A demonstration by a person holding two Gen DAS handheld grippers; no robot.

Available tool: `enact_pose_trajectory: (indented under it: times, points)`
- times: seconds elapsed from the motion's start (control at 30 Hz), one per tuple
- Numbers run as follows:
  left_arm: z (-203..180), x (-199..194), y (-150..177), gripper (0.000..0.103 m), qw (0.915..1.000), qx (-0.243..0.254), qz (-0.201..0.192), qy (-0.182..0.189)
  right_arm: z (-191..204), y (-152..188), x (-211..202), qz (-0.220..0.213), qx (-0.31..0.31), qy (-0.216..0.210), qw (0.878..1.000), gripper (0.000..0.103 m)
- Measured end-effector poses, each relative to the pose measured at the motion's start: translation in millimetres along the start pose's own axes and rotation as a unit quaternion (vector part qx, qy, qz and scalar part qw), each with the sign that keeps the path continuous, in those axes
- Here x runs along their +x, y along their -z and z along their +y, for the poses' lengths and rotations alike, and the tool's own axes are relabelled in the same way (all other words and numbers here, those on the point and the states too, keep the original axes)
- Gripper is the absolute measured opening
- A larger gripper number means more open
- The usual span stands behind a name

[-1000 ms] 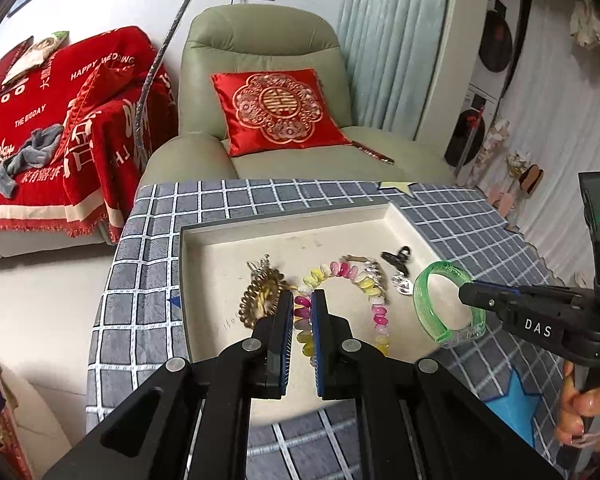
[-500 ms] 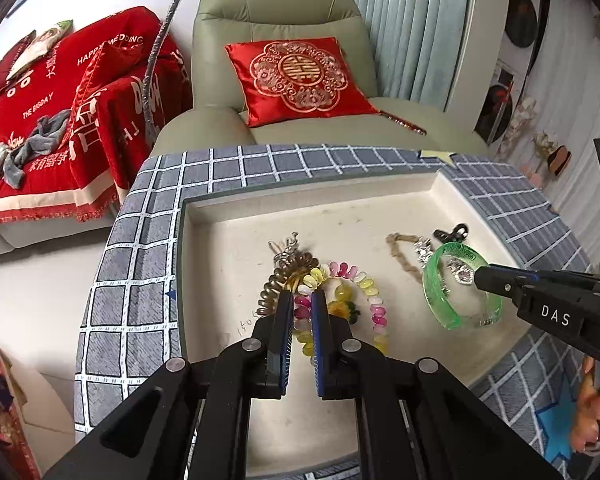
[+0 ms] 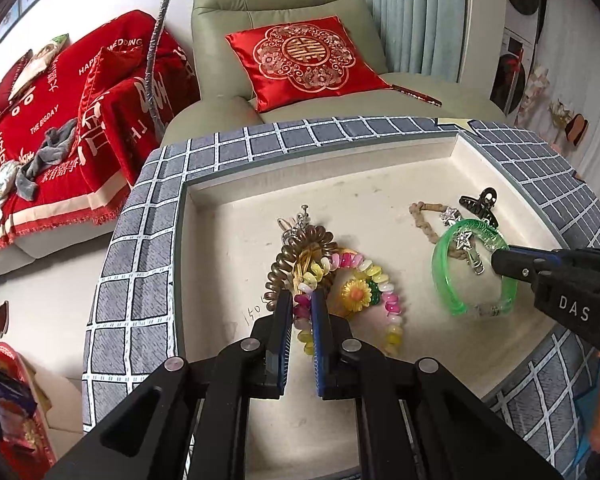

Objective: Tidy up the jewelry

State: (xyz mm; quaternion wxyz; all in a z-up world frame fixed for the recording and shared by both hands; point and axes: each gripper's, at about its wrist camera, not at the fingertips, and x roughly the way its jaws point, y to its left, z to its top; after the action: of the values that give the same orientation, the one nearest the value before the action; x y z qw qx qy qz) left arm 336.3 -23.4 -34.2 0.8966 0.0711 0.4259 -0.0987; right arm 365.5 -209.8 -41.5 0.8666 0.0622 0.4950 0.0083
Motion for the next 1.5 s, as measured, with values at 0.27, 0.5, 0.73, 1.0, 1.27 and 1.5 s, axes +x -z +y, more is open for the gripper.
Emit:
enact_pose_trajectory:
  times: [0.27, 0.5, 0.73, 1.0, 1.27, 1.5]
  points:
    - [-3, -2, 2, 0.024, 0.9999, 0.005, -0.004, -0.008, -3, 1, -3, 0.002, 0.014, -0.019, 1.000, 0.022]
    - [-6, -7, 2, 0.024, 0.9998, 0.005, -0.010, -0.015, -4, 1, -17, -0.017, 0.023, -0.033, 0.999, 0.054]
    - [-4, -18, -1, 0.024, 0.9992, -0.004, -0.033, -0.024, -10, 1, -29, -0.027, 0.033, -0.034, 0.999, 0.054]
    - [0, -19, -5, 0.025, 0.9989, -0.008, -0.031, -0.033, -16, -1, -33, -0.030, 0.037, -0.035, 0.998, 0.054]
    - [2, -34, -9, 0.103, 0.9975, -0.010, -0.057, -0.041, -18, -1, -35, -0.029, 0.041, -0.036, 0.998, 0.054]
    - [2, -33, -8, 0.103, 0.9975, -0.009, -0.051, -0.048, -16, 1, -36, -0.040, 0.036, -0.057, 0.997, 0.092]
